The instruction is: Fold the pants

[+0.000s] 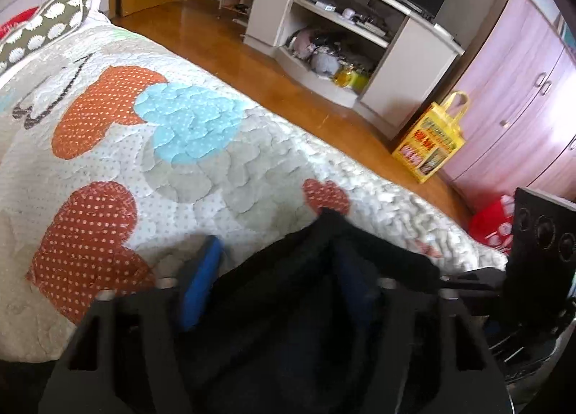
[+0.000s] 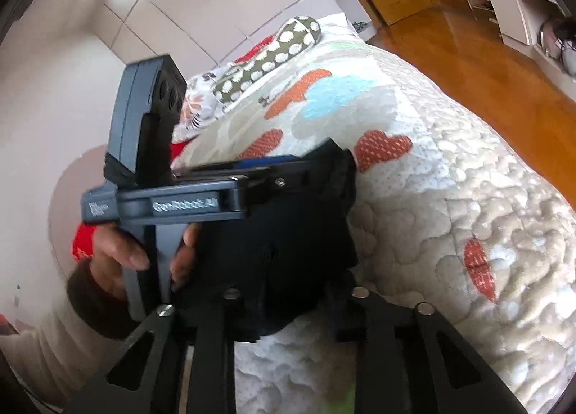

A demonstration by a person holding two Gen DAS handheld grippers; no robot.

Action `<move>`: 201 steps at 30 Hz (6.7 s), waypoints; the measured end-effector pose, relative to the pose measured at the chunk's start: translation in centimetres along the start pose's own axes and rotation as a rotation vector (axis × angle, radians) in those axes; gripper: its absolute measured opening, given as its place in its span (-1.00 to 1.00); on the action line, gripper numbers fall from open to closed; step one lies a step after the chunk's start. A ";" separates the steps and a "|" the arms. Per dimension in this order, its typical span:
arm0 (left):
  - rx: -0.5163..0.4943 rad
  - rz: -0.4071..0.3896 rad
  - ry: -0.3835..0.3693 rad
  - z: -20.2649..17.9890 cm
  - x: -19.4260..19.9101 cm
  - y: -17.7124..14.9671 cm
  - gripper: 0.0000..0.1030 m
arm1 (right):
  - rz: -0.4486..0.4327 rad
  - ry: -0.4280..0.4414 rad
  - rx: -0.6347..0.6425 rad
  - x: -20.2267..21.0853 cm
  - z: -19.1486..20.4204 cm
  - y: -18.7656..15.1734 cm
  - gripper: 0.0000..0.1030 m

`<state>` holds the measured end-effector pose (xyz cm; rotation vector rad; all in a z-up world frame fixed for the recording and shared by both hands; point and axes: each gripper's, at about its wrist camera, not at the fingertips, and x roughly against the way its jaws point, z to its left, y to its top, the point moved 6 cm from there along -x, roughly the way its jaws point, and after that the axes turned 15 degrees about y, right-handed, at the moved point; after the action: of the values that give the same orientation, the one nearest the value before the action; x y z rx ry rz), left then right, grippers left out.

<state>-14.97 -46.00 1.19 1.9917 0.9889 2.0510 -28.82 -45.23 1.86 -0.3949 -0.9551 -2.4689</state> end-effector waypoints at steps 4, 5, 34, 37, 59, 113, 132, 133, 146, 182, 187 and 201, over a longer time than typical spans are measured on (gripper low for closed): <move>0.042 -0.034 -0.008 1.0 2.4 0.8 -0.40 | -0.012 0.013 0.071 0.2 2.8 1.2 -0.63; 0.065 -0.051 0.001 1.8 3.7 0.9 -0.40 | -0.011 0.027 0.107 0.3 4.2 1.6 -0.63; 0.631 0.033 0.221 13.7 12.9 -17.7 0.59 | 0.282 0.107 0.279 -12.4 11.3 -0.6 0.04; 0.606 0.018 0.297 13.0 12.4 -17.7 -0.03 | 0.307 0.059 0.301 -13.7 10.5 -1.0 -0.05; 0.686 0.014 0.436 14.1 15.6 -20.6 -0.11 | 0.375 -0.034 0.486 -17.1 13.6 -1.4 -0.02; 0.732 -0.029 0.489 14.3 14.5 -20.2 0.23 | 0.386 -0.199 0.521 -17.0 12.0 -3.1 0.20; 0.840 -0.079 0.568 16.6 20.1 -24.5 0.35 | 0.440 -0.142 0.554 -21.6 15.1 -2.8 0.25; 0.855 -0.082 0.568 16.9 20.5 -25.0 0.35 | 0.440 -0.143 0.556 -21.5 15.3 -2.7 0.25; 0.969 -0.105 0.603 19.6 23.1 -28.8 0.48 | 0.477 -0.010 0.648 -24.6 21.9 -3.6 0.31; 1.256 -0.184 0.490 24.4 22.6 -34.5 0.71 | 0.795 0.289 0.777 -42.2 31.7 -11.0 0.50; 1.212 -0.226 0.548 23.7 24.5 -33.5 -0.35 | 0.781 0.317 0.734 -41.4 31.7 -10.6 -0.27; 0.646 -0.395 0.440 9.8 24.1 -18.0 -0.58 | 0.350 0.386 0.510 -20.8 23.7 5.4 -0.39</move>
<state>-15.30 -16.09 11.65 1.3600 2.1568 2.1386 -5.95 -25.88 13.18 0.0823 -1.1769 -1.8123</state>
